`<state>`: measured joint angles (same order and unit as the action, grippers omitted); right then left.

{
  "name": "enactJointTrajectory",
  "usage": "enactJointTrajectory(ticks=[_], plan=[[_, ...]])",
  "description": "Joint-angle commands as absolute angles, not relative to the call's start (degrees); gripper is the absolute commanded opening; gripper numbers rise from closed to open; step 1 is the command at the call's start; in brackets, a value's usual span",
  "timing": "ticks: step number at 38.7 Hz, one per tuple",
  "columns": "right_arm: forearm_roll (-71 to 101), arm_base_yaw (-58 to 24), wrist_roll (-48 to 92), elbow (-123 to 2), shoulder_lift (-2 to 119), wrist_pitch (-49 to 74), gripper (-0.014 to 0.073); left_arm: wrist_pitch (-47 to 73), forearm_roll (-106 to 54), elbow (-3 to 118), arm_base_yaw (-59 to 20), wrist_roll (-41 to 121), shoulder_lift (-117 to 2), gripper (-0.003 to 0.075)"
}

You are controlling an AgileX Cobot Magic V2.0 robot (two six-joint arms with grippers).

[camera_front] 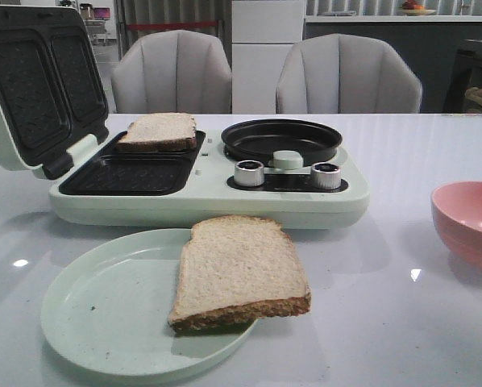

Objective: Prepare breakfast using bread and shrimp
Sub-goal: 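Reach the right gripper to the remaining bread slice and grasp it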

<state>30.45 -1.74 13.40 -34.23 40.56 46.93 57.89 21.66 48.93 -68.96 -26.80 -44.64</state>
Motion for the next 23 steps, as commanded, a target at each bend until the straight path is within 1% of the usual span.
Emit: enactJointTrajectory(ticks=[1,10,17,23], plan=[[42.8,-3.3,23.1,-34.9,46.1,45.7,0.0496,54.5,22.9,50.3,-69.4,-26.9,-44.3,0.0424],[56.9,-9.5,33.7,-34.3,60.5,43.9,0.0484,54.5,22.9,50.3,-69.4,-26.9,-44.3,0.0424],[62.4,-15.3,37.9,-34.6,71.4,38.3,0.0484,54.5,22.9,50.3,-69.4,-26.9,-44.3,0.0424],[63.7,-18.5,38.5,-37.1,80.0,36.0,0.0484,54.5,22.9,50.3,-69.4,-26.9,-44.3,0.0424]])
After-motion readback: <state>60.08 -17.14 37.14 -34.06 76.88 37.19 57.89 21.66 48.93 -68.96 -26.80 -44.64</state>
